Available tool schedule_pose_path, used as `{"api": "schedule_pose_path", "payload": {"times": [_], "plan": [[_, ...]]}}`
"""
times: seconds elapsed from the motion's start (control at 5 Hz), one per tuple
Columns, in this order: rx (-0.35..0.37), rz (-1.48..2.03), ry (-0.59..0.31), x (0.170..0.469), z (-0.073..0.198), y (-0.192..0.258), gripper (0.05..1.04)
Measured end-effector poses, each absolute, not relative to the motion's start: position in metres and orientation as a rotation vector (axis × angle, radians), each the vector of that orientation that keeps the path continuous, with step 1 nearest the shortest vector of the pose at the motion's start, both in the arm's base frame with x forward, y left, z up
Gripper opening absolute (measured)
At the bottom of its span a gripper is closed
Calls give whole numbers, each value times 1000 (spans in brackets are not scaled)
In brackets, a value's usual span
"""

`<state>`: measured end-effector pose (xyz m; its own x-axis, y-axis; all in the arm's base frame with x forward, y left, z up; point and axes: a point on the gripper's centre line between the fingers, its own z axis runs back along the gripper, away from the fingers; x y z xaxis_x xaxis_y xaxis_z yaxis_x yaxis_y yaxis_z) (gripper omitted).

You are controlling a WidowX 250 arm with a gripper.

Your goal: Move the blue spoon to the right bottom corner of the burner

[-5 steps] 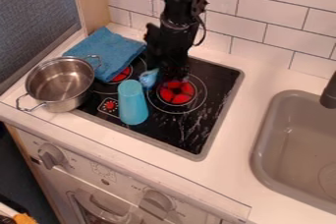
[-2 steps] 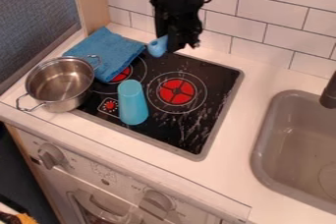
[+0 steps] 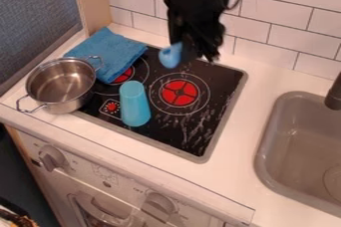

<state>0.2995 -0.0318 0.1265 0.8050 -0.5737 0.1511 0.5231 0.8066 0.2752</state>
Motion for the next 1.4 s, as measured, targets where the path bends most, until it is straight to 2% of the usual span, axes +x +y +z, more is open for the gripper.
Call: {"api": "schedule_pose_path", "payload": {"times": [0.4,0.6,0.8,1.0,1.2,1.4], "plan": [[250,-652,-172,259,99,-64,331],[252,-665,-123,251,71,-66,331],[232,-682,-92,252,41,-62,331],[252,-696,-48,254,17,-58,331],[274,-709,-24,259,10,-56,331],[276,-706,-27,259,10,-62,397]]}}
